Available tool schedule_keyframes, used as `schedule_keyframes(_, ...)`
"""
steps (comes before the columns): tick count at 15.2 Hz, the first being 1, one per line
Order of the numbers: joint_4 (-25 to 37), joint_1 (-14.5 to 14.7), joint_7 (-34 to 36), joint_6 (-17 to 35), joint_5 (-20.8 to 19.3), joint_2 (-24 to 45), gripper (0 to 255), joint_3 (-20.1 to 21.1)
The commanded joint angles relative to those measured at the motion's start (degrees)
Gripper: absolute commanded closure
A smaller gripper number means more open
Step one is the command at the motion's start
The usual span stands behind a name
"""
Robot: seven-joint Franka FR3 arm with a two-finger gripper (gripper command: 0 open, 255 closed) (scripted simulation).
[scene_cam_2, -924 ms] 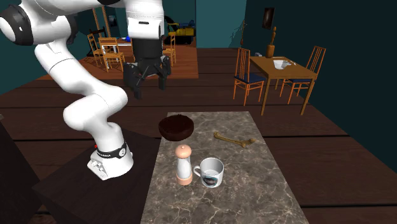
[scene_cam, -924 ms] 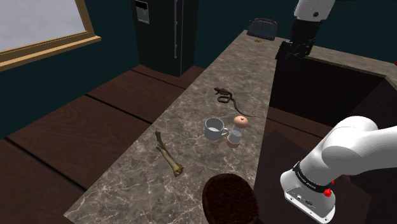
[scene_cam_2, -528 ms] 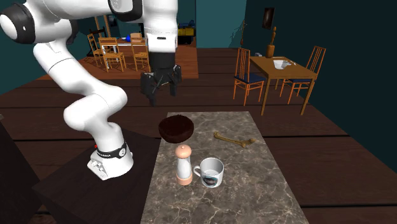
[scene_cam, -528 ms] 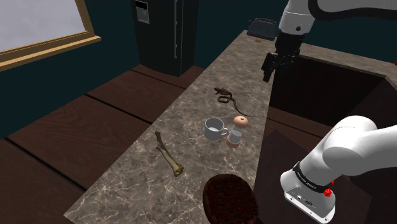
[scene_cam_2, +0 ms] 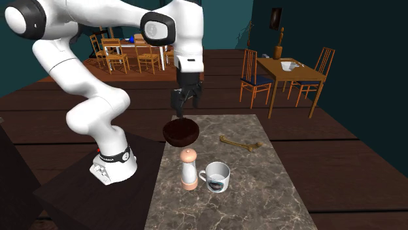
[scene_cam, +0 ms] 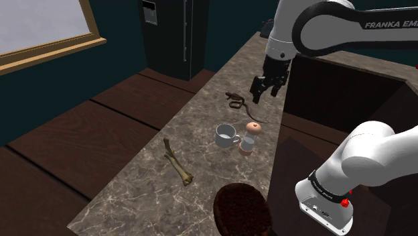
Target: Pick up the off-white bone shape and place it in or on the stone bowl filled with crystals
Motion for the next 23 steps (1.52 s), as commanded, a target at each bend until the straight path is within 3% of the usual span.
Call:
schedule_keyframes(1, -1.21, 0.77, 1.77, 4.19, 0.87, 2.47, 0, 2.05)
schedule_keyframes(8, -1.57, 2.59, 7.98, 16.49, 1.77, 12.99, 0, 8.89)
schedule_keyframes(13, 0.54, 2.93, 13.61, 24.62, -0.44, 22.56, 0, 13.78)
schedule_keyframes(18, 4.62, 3.02, 21.22, 31.34, -6.49, 33.56, 0, 17.92)
schedule_keyframes(23, 10.76, 4.91, 30.58, 35.63, -16.20, 45.51, 0, 19.40)
